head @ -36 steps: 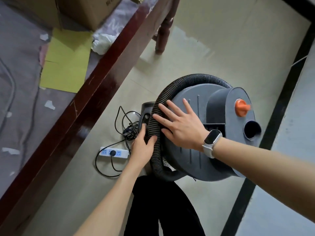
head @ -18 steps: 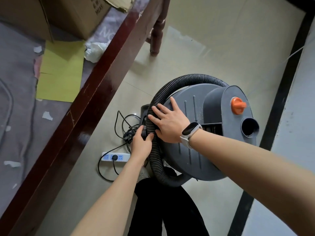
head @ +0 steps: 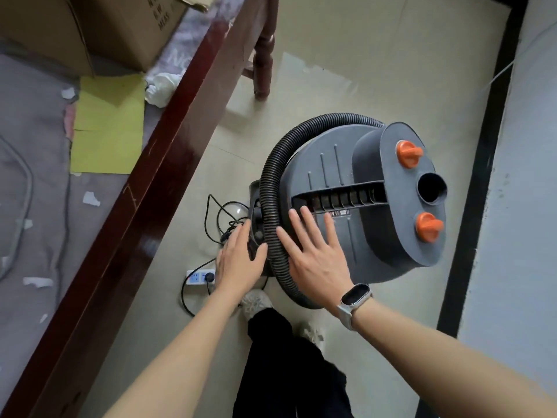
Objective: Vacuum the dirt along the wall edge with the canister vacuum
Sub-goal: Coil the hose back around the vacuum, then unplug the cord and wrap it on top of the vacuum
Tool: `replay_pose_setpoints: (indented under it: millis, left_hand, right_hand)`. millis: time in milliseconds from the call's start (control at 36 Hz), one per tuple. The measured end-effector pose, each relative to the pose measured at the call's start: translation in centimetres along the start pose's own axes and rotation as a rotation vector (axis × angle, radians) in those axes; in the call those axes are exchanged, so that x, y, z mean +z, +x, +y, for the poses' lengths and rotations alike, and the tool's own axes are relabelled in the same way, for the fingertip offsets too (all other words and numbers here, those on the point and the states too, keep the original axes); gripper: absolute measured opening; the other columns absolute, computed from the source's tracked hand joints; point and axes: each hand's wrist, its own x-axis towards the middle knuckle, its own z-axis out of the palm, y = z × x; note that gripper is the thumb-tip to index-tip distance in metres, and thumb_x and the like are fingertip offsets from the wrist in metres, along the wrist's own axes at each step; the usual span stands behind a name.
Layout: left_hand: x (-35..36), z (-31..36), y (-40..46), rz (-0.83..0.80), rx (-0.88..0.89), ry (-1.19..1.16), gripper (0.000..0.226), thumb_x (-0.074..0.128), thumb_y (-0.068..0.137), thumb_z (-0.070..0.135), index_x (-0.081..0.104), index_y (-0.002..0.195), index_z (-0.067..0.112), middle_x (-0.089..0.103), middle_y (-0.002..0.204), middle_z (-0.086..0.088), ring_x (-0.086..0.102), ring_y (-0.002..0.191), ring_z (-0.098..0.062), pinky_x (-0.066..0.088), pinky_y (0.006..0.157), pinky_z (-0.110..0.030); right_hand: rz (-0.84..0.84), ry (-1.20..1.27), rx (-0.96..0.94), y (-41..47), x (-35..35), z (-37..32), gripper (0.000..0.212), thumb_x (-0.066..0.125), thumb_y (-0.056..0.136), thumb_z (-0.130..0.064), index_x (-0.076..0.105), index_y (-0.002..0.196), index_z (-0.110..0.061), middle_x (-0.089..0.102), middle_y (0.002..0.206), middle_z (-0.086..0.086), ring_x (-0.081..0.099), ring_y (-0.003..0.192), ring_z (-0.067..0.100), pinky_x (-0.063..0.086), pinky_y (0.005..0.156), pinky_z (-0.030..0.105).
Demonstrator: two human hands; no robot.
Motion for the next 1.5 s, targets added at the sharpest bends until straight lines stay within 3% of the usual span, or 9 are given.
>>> replay_pose_setpoints:
  millis: [250, 417, 556, 694, 806, 1028, 1250, 1361, 1500]
  left_hand:
    - [2.6, -8.3, -8.0, -0.078, -0.148, 0.377, 0.061, 0.041, 0.098, 0.044, 0.018, 0.153, 0.03, 0.018, 0.161, 0.003, 0.013, 0.148, -0.017, 0.011, 0.118, -0.046]
    - [5.1, -16.0, -10.3, -0.1, -0.187, 0.445, 0.057, 0.039, 0.1, 0.037, 0.022, 0.153, 0.025, 0.019, 0.161, 0.002, 0.015, 0.148, -0.017, 0.013, 0.118, -0.04]
    - [6.5, -22.9, -10.1, -0.122, -0.215, 0.457, 0.055, 0.044, 0.099, 0.033, 0.03, 0.15, 0.02, 0.03, 0.157, -0.002, 0.026, 0.144, -0.021, 0.024, 0.114, -0.038]
    - [8.2, -30.6, -6.2, -0.124, -0.234, 0.468, 0.055, 0.045, 0.099, 0.034, 0.03, 0.149, 0.019, 0.032, 0.155, -0.003, 0.032, 0.14, -0.024, 0.028, 0.111, -0.035]
    - [10.1, -37.4, -1.4, -0.109, -0.21, 0.455, 0.055, 0.045, 0.099, 0.032, 0.029, 0.15, 0.019, 0.028, 0.157, -0.001, 0.03, 0.142, -0.023, 0.027, 0.114, -0.036]
    - [13.3, -46.8, 10.3, -0.034, -0.012, 0.545, 0.067, 0.049, 0.098, 0.036, 0.016, 0.155, 0.023, 0.01, 0.163, 0.006, 0.007, 0.15, -0.017, 0.021, 0.118, -0.041]
    - [15.2, -48.7, 16.4, 0.021, 0.145, 0.59, 0.07, 0.057, 0.094, 0.042, 0.022, 0.154, 0.028, 0.022, 0.16, 0.007, 0.016, 0.147, -0.016, 0.02, 0.116, -0.037]
    - [16.3, -49.0, 15.7, 0.053, 0.214, 0.649, 0.071, 0.057, 0.088, 0.055, 0.03, 0.151, 0.032, 0.044, 0.145, 0.009, 0.037, 0.131, -0.017, 0.027, 0.102, -0.03]
    - [19.0, -48.6, 13.7, 0.094, 0.219, 0.661, 0.065, 0.052, 0.089, 0.058, 0.033, 0.147, 0.038, 0.048, 0.14, 0.015, 0.041, 0.123, -0.019, 0.032, 0.093, -0.032]
  right_hand:
    - [-0.244, 0.261, 0.053, -7.7, 2.7, -6.5, 0.056, 0.069, 0.076, -0.021, 0.061, 0.131, -0.013, 0.052, 0.141, 0.015, 0.049, 0.132, 0.033, 0.039, 0.105, 0.058]
    - [-0.521, 0.42, 0.034, -11.6, 10.2, -10.5, 0.057, 0.039, 0.096, -0.019, 0.024, 0.151, -0.014, 0.028, 0.155, 0.009, 0.023, 0.143, 0.027, 0.022, 0.115, 0.04]
    - [-0.638, 0.541, 0.092, -12.7, 17.3, -13.0, 0.055, 0.038, 0.099, -0.02, 0.022, 0.152, -0.016, 0.033, 0.153, 0.008, 0.034, 0.136, 0.028, 0.035, 0.105, 0.038]
    - [-0.567, 0.569, 0.135, -10.2, 26.2, -16.0, 0.046, 0.038, 0.101, -0.029, 0.035, 0.146, -0.017, 0.049, 0.138, 0.009, 0.049, 0.121, 0.03, 0.042, 0.092, 0.038]
    - [-0.53, 0.636, 0.157, -5.5, 34.0, -19.1, 0.049, 0.04, 0.101, -0.035, 0.036, 0.146, -0.015, 0.051, 0.134, 0.012, 0.049, 0.122, 0.03, 0.043, 0.096, 0.036]
    - [-0.415, 0.69, 0.039, 3.6, 45.7, -21.3, 0.05, 0.048, 0.097, -0.011, 0.04, 0.146, -0.016, 0.048, 0.141, 0.009, 0.044, 0.128, 0.026, 0.035, 0.099, 0.032]
    - [-0.422, 0.858, 0.039, 7.1, 47.7, -21.6, 0.034, 0.044, 0.096, -0.003, 0.066, 0.121, -0.008, 0.064, 0.121, 0.015, 0.058, 0.109, 0.029, 0.037, 0.081, 0.021]
    - [-0.493, 0.794, 0.093, 7.0, 46.9, -21.9, 0.043, 0.051, 0.097, -0.041, 0.066, 0.09, -0.002, 0.066, 0.089, 0.014, 0.058, 0.082, 0.027, 0.041, 0.067, 0.031]
    - [-0.479, 0.599, 0.241, 4.6, 48.5, -22.6, 0.027, 0.056, 0.095, -0.033, 0.05, 0.103, -0.007, 0.064, 0.109, 0.016, 0.061, 0.102, 0.033, 0.034, 0.067, 0.031]
